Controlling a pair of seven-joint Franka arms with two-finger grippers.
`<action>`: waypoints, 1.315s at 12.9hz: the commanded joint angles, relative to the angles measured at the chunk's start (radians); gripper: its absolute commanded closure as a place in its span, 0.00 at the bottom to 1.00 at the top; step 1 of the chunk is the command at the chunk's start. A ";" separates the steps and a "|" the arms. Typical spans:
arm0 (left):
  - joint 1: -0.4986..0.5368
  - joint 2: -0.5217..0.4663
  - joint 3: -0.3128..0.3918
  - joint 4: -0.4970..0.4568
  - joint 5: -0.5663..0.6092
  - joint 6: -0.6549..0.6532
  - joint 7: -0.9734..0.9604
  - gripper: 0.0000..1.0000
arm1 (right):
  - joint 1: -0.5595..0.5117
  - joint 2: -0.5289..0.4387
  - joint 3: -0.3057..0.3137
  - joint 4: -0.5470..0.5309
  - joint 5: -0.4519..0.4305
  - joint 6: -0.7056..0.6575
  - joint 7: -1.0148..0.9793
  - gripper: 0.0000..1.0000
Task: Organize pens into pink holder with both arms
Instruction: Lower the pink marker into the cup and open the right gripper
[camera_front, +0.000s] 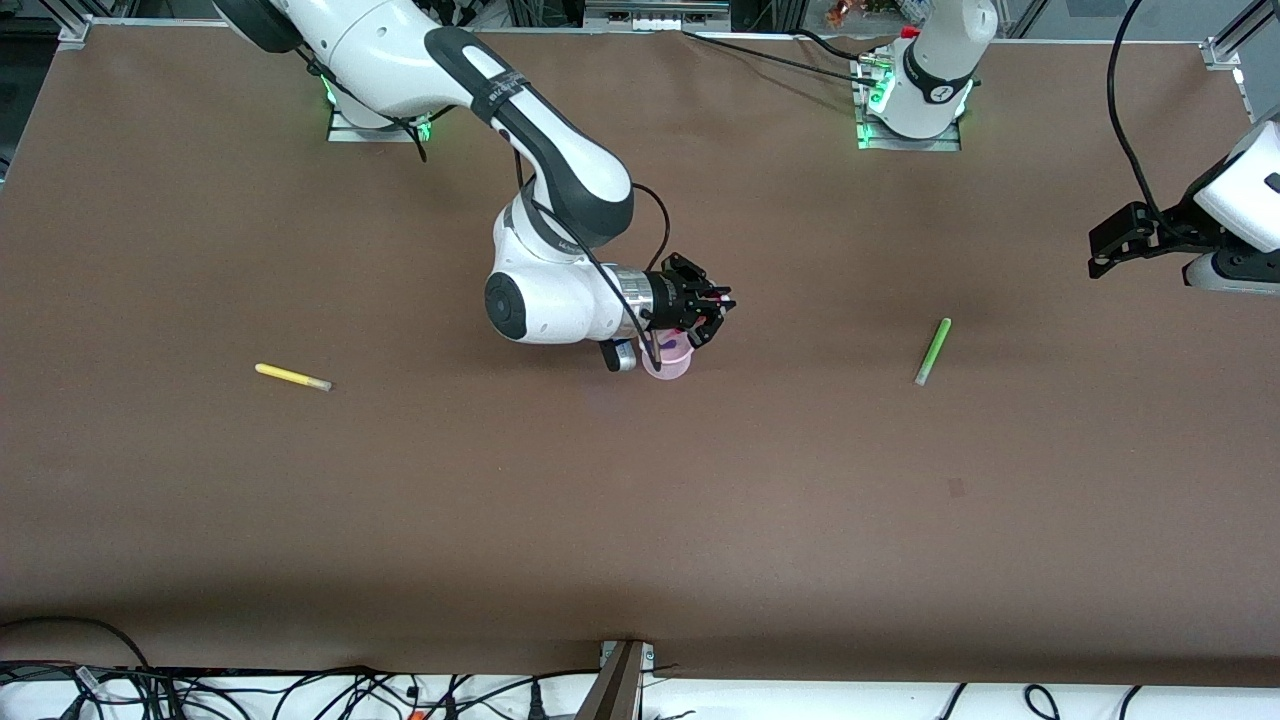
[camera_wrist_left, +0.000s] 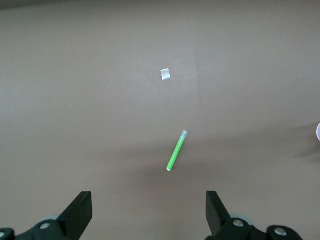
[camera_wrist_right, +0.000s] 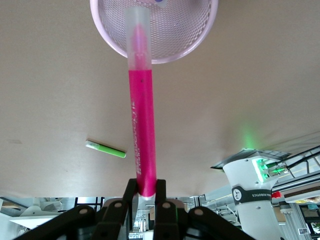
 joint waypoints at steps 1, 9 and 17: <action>-0.007 0.021 0.001 0.035 -0.004 -0.002 -0.001 0.00 | 0.002 0.021 0.001 -0.003 0.021 0.019 -0.051 0.94; -0.021 0.015 -0.008 0.024 -0.010 0.012 0.002 0.00 | -0.007 0.052 0.001 -0.004 0.027 0.043 -0.072 0.81; -0.010 0.006 -0.042 0.015 -0.002 0.006 0.007 0.00 | -0.024 0.044 0.000 0.002 0.018 0.039 -0.084 0.21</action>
